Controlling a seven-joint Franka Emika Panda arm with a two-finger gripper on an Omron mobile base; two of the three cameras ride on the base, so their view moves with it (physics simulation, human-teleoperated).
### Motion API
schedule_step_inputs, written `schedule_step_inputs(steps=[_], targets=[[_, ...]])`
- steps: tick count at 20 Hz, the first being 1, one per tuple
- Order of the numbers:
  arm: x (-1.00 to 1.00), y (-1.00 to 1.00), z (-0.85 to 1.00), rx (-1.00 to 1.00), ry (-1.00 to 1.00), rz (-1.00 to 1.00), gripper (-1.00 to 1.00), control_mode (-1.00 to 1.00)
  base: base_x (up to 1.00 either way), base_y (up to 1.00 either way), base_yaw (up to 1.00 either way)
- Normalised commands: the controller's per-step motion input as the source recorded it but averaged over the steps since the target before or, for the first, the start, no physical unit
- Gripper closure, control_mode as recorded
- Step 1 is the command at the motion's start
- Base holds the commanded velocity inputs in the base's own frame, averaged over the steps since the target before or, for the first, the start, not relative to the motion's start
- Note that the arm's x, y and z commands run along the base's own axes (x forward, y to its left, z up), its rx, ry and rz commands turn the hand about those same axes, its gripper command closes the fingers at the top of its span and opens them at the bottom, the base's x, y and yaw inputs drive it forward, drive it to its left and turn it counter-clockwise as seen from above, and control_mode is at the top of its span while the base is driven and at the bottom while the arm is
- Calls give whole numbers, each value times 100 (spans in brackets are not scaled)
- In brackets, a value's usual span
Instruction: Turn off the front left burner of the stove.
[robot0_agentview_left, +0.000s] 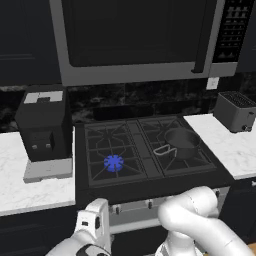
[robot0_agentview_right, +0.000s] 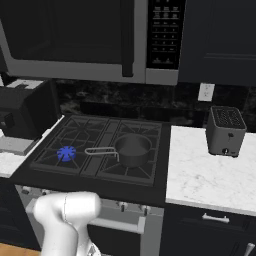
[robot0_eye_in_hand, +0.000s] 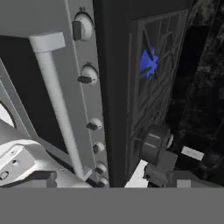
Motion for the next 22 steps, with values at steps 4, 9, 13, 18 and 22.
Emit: schedule_step_inputs(steps=[4,9,13,18,22], targets=[[14,24,-14,-13,-36,5,-100,-100,0,0,0],[24,9,-30,0,-28,4,-100,-100,0,0,0],[39,3,-17,0,-12,3,-100,-100,0,0,0],[52,0,-14,0,-1,10,-100,-100,0,0,0],[25,0,-43,0,-4,16,-100,-100,0,0,0]])
